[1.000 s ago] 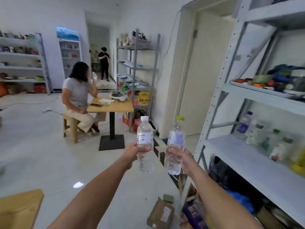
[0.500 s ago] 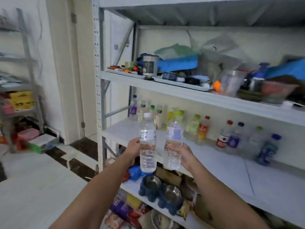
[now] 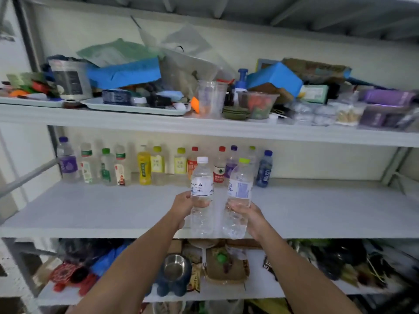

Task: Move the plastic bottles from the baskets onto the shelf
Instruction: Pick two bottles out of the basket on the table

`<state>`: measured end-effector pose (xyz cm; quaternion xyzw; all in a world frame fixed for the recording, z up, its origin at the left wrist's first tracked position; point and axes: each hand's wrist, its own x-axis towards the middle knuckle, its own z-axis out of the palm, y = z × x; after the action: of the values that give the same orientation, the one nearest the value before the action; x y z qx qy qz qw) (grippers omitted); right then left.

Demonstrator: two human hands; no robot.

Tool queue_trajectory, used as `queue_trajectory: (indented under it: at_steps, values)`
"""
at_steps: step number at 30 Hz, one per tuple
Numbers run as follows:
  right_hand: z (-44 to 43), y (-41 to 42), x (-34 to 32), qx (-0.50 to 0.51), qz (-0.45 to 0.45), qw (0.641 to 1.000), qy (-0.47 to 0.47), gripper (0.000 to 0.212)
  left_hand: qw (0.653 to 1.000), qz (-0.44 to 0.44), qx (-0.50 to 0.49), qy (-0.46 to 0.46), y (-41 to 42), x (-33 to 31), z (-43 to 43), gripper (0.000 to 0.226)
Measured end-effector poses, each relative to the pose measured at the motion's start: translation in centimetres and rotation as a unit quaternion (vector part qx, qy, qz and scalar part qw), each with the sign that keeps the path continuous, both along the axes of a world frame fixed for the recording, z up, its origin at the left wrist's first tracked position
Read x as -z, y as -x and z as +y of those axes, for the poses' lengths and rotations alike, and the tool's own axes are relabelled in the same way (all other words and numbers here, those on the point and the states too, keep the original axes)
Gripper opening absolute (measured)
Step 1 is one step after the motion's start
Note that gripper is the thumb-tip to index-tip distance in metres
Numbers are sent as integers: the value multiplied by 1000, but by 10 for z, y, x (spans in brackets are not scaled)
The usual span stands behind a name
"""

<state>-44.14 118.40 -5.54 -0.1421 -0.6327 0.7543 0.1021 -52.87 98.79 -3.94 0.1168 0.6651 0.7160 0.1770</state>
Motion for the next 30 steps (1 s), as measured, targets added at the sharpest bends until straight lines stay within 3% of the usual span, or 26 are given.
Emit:
queue_trajectory:
  at_steps: [5,9,21,30]
  values:
    - [51,-17,15,51,8,998,25,46,999,-13,44,0,1,8,57,36]
    - [96,-28,24,65,12,996,57,55,998,-17,57,12,-3,18,104,49]
    - [265,-44,37,80,17,996,28,53,999,-31,30,-6,-31,32,275,45]
    - [333,-42,62,53,38,998,22,55,999,-37,-5,17,-29,60,336,50]
